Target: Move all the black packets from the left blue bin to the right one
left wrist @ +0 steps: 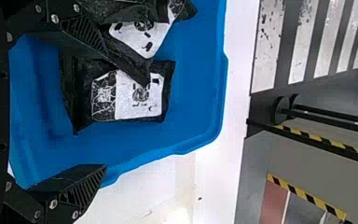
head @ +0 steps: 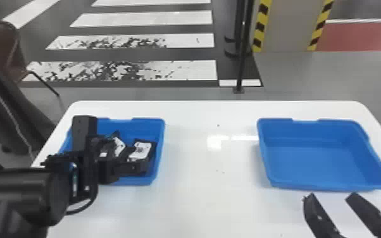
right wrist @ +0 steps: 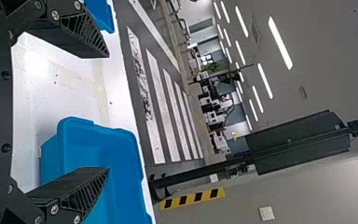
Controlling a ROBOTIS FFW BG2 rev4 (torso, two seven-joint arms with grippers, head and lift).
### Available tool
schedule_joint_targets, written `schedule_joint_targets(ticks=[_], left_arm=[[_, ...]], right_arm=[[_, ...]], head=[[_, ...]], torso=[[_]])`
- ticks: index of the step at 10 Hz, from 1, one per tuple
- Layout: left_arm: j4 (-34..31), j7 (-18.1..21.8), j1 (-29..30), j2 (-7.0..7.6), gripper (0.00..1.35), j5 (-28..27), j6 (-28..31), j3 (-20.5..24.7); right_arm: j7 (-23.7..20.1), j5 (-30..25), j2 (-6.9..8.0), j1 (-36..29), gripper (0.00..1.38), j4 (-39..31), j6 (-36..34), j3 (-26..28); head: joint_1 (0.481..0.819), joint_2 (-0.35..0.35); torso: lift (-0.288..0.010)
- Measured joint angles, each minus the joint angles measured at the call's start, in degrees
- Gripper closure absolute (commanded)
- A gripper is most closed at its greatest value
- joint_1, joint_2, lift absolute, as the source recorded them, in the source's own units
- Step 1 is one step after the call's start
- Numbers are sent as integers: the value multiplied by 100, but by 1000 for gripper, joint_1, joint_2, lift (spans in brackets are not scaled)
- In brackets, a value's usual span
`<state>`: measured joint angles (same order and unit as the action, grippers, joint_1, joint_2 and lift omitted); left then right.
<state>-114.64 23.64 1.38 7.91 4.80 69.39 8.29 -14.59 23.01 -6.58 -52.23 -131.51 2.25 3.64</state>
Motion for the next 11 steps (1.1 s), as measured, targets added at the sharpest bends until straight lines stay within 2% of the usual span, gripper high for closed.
schedule_joint_targets(ticks=[5,6,8,10,11], left_arm=[[697,0,-479,86,256,-199,232,-230],[869,-1,-578,87,340,-199,229,-250],[1256,-1,-754,88,831,-172,38,-286],[1422,4,-784,75,818,-227,-242,-291],[1460,46,-794,71,868,-402,-352,-289]], right_arm=[[0,140,-1,35,163,101,-14,-43],[0,152,-1,45,163,115,-23,-51],[0,201,-1,61,163,145,-27,-71],[0,228,-1,63,163,163,-28,-78],[0,237,-1,63,163,166,-28,-79]], head=[[695,67],[695,67],[695,67],[695,67],[695,74]], torso=[[-140],[-140],[-140],[-140],[-140]])
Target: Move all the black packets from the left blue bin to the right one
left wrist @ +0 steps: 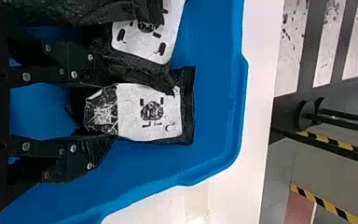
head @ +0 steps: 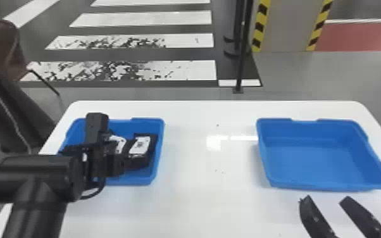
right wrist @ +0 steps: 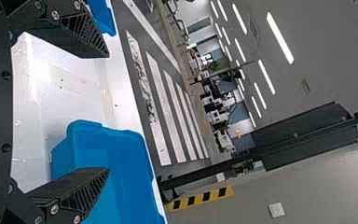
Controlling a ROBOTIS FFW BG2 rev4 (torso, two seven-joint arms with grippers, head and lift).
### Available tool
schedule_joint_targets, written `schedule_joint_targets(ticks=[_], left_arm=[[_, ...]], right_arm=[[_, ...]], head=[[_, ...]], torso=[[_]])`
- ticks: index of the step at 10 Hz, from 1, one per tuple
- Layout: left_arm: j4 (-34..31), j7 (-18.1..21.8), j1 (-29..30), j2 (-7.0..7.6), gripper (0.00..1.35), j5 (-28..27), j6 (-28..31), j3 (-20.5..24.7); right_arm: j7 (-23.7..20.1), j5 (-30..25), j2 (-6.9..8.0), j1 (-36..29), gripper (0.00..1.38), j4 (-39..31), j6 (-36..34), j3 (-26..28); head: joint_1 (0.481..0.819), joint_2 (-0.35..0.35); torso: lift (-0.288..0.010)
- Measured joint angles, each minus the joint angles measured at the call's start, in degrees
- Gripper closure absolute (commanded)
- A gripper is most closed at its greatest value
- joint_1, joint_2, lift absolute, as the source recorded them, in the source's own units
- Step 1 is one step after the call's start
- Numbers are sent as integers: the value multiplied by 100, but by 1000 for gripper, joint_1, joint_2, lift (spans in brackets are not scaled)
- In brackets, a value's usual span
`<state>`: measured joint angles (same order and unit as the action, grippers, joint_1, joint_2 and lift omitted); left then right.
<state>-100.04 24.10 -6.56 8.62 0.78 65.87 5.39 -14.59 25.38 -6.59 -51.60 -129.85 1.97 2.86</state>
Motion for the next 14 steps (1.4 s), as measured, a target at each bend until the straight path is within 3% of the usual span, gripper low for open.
schedule_joint_targets(ticks=[1,4,5,8,11,14], left_arm=[[10,64,3,4,1254,-208,-101,6],[-93,120,228,-42,1208,-456,-558,144],[-466,153,454,-50,1208,-427,-633,227],[-2384,245,1590,-90,1208,-73,-653,519],[-3610,345,2508,-105,1208,572,-859,479],[-3943,376,2843,-107,1208,1007,-1044,-24]], right_arm=[[0,7,0,0,163,7,0,0],[-18,46,-8,-25,163,10,0,0],[-18,54,-13,-34,165,-6,0,0],[-146,84,-41,-19,176,-145,-92,0],[-966,336,-79,590,176,-215,-1019,-13],[-1482,594,-79,1394,176,-209,-2038,-187]], head=[[695,86],[695,108],[695,111],[695,112],[695,109],[695,76]], torso=[[-140],[-140],[-140],[-140],[-140],[-140]])
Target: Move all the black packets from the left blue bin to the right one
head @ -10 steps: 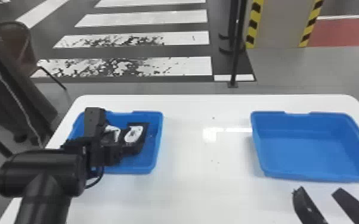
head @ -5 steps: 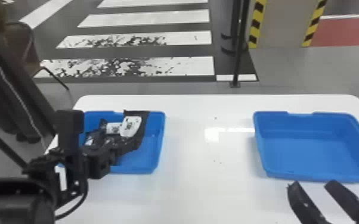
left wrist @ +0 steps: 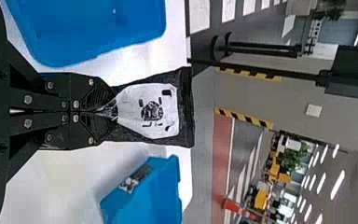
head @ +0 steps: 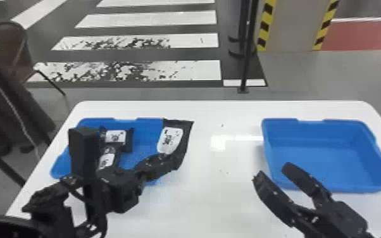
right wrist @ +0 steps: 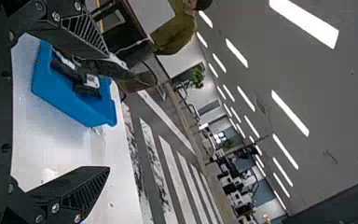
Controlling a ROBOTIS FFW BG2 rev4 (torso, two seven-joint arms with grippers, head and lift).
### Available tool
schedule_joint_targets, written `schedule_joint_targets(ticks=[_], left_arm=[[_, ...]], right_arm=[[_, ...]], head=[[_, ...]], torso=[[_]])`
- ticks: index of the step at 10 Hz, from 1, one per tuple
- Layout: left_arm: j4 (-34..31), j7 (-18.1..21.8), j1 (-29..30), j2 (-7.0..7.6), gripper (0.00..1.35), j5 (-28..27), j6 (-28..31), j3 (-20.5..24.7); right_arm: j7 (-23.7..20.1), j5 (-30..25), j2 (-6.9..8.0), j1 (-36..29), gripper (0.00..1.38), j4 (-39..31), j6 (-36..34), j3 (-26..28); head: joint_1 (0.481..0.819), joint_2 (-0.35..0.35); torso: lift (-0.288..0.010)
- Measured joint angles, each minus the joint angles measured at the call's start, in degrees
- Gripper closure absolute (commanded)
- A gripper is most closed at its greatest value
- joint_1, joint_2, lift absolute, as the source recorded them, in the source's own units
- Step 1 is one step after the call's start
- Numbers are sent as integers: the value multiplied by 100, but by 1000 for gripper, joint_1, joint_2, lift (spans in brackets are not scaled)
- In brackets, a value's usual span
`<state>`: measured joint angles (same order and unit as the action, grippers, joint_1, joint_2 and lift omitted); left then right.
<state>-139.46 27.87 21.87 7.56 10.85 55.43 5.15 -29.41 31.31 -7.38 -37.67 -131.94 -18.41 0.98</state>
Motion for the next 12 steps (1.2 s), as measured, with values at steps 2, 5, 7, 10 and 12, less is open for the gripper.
schedule_joint_targets(ticks=[2,5,7,10,12], left_arm=[[-10,-1,-19,28,1208,181,-37,-365],[-11,-1,-167,136,1208,462,-60,-868],[-11,-1,-241,180,1208,605,-55,-1087],[27,-1,-273,196,1208,684,-4,-1197],[32,-1,-286,202,1208,749,-18,-1233]], right_arm=[[-148,198,0,576,176,272,-440,-209],[-171,437,0,1236,176,758,-529,-459],[-171,465,2,1527,176,951,-548,-548],[-179,408,9,1777,924,1061,-549,-687],[-190,368,9,1835,1276,1158,-549,-714]], head=[[695,58],[695,18],[695,-3],[695,-6],[695,-9]], torso=[[-140],[-140],[-140],[-140],[-140]])
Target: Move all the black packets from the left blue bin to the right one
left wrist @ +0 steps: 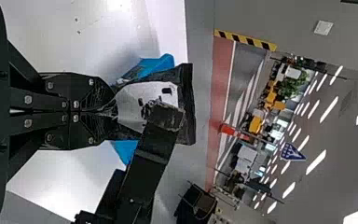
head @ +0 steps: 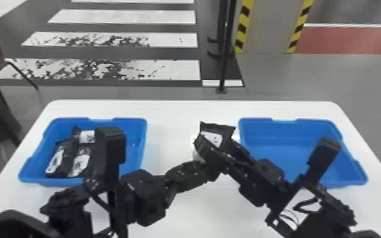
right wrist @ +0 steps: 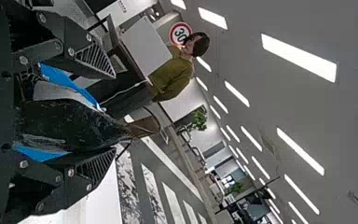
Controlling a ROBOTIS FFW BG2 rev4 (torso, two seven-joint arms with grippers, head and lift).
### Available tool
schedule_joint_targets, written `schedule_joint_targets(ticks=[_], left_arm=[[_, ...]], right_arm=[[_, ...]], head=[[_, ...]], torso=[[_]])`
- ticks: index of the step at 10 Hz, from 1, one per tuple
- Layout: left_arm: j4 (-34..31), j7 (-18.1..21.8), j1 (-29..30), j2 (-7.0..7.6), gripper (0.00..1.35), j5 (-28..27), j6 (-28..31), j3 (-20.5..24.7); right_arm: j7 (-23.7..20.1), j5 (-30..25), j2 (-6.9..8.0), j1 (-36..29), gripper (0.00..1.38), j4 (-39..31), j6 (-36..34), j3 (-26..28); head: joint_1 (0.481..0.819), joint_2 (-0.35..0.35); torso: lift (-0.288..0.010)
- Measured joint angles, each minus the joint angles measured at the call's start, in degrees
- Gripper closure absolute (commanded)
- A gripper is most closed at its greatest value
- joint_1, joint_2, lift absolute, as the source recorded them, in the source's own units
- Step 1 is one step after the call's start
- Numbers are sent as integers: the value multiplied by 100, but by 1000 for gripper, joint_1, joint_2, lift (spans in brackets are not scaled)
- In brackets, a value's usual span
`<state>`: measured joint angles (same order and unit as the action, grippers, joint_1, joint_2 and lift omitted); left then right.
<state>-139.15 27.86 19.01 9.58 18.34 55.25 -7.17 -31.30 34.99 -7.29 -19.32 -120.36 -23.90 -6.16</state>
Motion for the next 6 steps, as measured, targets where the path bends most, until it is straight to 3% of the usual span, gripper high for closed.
schedule_joint_targets(ticks=[2,3,4,5,6], left_arm=[[0,0,7,0,1196,50,-32,-2],[11,-8,16,0,953,91,-69,-2],[50,-24,25,0,525,172,-118,-1],[99,-35,42,-5,214,261,-159,15],[121,-38,69,-17,99,287,-200,58]], right_arm=[[1,-32,0,-17,1276,13,53,-1],[1,-22,0,-22,1276,23,78,-1],[1,-11,0,-23,1276,32,87,6],[1,-11,4,-22,1276,39,94,73],[1,-36,4,-19,1276,53,98,235]], head=[[695,-14],[695,-16],[695,-20],[695,-24],[695,-40]], torso=[[-140],[-140],[-140],[-140],[-140]])
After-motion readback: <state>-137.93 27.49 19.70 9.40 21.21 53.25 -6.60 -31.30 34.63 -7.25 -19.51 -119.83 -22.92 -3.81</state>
